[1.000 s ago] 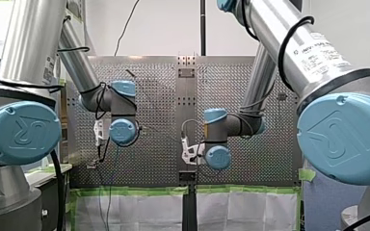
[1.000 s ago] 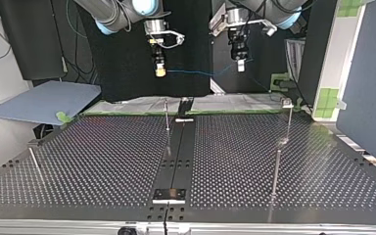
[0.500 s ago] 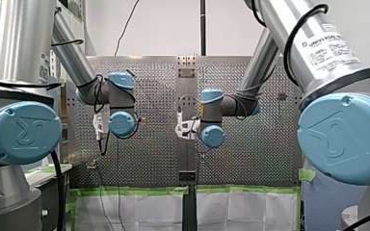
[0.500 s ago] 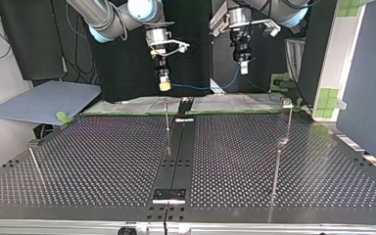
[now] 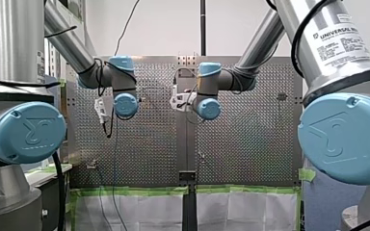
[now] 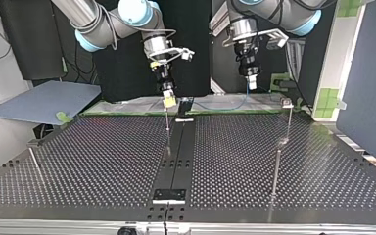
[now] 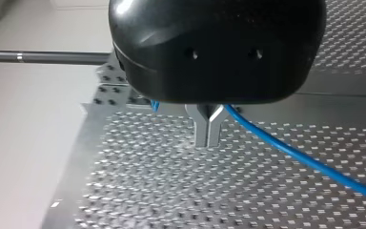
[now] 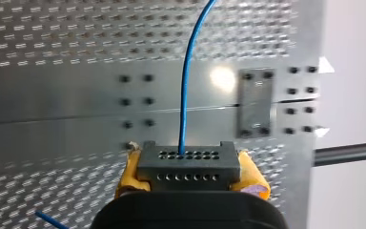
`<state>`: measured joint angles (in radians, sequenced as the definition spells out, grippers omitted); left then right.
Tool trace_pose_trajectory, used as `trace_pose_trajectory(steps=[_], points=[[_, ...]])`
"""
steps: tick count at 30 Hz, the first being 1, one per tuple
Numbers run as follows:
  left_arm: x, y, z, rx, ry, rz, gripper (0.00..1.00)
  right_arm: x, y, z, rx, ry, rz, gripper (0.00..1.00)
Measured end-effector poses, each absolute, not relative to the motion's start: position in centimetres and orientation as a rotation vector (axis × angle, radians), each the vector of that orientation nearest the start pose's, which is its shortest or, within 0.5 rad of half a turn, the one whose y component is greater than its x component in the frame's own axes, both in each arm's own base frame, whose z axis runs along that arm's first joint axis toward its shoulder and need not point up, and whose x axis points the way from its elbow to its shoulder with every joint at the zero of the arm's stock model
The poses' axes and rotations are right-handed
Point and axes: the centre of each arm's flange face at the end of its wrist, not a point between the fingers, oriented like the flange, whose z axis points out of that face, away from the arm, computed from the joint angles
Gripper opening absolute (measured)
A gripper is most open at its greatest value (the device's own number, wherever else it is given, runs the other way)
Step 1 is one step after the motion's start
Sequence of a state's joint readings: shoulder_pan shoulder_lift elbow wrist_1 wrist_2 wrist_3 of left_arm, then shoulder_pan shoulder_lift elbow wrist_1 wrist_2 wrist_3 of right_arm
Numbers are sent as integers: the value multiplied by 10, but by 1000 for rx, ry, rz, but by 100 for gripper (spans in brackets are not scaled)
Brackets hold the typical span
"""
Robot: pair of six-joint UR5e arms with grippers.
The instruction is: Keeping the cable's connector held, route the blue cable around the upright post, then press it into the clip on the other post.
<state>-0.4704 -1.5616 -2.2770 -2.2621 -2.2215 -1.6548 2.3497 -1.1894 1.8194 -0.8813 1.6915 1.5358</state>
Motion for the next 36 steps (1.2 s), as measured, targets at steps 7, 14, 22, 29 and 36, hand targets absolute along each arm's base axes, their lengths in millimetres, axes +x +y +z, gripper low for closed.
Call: trace_pose_trajectory(steps=[7,14,22,29,36], points=[[333,-237,294,-291,1344,-22,0,511,-343,300,1380,-665,1880,0],[355,-227,322,-287,1321,-21,0,531,-348,297,1460,-622,1896,0],[376,-210,361,-303,1280,-49,0,545,-354,314,1491,-586,1924,0],[394,-190,397,-330,1243,-55,0,554,-360,336,1486,-568,1950,0],[413,-171,417,-354,1237,-42,0,563,-368,364,1439,-558,2011,0]])
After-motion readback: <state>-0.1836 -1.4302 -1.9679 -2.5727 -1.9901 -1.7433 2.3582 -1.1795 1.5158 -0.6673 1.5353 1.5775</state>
